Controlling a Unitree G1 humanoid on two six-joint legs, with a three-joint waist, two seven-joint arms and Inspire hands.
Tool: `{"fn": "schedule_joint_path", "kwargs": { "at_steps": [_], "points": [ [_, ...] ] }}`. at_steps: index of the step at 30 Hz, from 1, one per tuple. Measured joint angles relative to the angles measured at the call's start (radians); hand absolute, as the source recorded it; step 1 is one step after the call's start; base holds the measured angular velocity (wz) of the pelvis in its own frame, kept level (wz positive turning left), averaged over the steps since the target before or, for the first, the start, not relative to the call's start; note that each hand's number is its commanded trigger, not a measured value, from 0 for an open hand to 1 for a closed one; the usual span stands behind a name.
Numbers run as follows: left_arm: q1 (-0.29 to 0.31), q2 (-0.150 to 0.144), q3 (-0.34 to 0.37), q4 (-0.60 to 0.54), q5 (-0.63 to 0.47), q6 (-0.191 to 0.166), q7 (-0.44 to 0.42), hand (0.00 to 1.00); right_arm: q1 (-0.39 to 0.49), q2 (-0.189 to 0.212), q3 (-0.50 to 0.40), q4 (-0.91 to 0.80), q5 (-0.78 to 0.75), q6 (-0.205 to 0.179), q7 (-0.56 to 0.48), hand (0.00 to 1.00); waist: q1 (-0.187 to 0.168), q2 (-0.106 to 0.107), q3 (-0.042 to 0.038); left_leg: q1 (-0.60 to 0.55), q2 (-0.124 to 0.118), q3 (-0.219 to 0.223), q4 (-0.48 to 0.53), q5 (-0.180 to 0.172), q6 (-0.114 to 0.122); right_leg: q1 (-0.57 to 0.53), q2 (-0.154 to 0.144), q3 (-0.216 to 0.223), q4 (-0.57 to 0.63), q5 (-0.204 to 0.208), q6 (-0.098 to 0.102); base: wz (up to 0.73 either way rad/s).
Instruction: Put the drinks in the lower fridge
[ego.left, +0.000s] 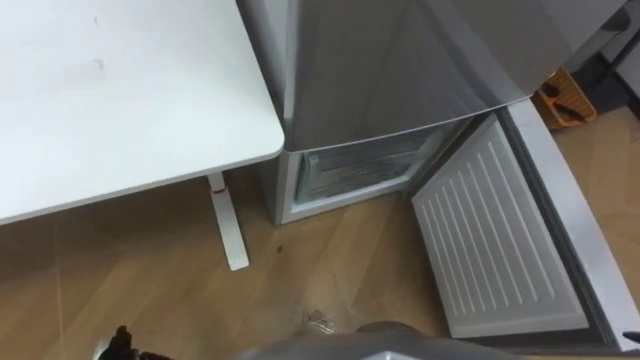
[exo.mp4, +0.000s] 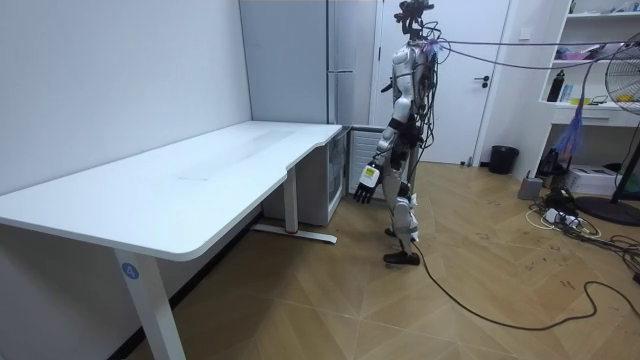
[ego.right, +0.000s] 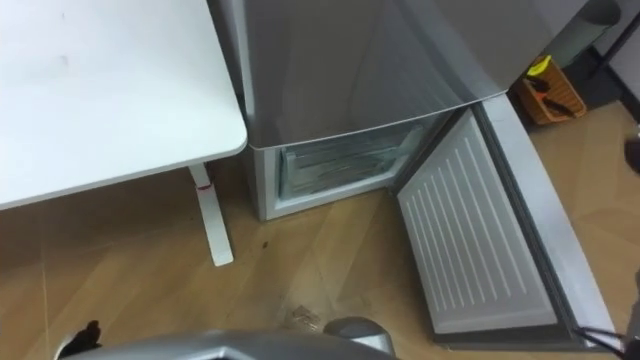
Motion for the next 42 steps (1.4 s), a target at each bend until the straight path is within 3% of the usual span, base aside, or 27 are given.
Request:
{"fn": "schedule_joint_path", "kwargs": {
  "at_steps": [5,13,20,28,32,42],
  "points": [
    [-0.001,0.000,0.045,0.000,0.002,0.000,-0.001,0.00,-0.027,-0.024,-0.049,0.234,0.104,0.005,0.024,0.00,-0.023,0.004,-0.0029,0.002,0.000,-0.004,-0.008,0.000,0.000,0.002,0.002,-0.001,-0.004,0.000,0.000,0.00],
    [-0.005,0.000,0.052,-0.005,0.013,0.043,-0.005,0.00,-0.032,-0.042,-0.084,0.470,0.355,0.024,0.044,0.00,-0.025,0.006,-0.0031,0.002,-0.001,-0.005,-0.010,0.000,0.000,0.001,0.003,0.000,-0.006,0.000,0.000,0.00],
    [-0.008,0.001,0.050,-0.006,0.022,0.044,-0.014,0.00,-0.041,-0.041,-0.081,0.682,0.487,0.024,0.067,0.00,-0.014,0.018,-0.0052,0.003,-0.001,-0.011,-0.009,0.000,0.000,0.004,0.003,-0.004,-0.006,0.000,0.000,0.01],
    [-0.031,0.000,0.047,0.013,0.040,0.045,-0.023,0.00,0.001,0.019,-0.062,0.714,0.513,0.024,0.103,0.00,0.012,0.033,0.0000,0.021,0.000,-0.005,-0.011,0.000,-0.001,0.018,0.006,0.003,-0.005,0.001,-0.001,-0.02],
    [-0.030,-0.005,0.045,0.022,0.040,0.049,-0.023,0.00,0.010,0.064,-0.046,0.718,0.542,0.027,0.132,0.00,0.016,0.045,-0.0058,0.019,0.002,-0.009,-0.012,0.000,-0.001,0.018,0.008,0.001,-0.006,0.002,-0.003,0.00],
    [-0.023,-0.005,0.048,0.020,0.046,0.050,-0.022,0.00,0.014,0.065,-0.023,0.722,0.548,0.035,0.164,0.00,0.022,0.055,-0.0061,0.020,0.002,-0.011,-0.009,0.000,-0.002,0.019,0.007,0.001,-0.005,0.002,-0.003,0.00]
  ]
}}
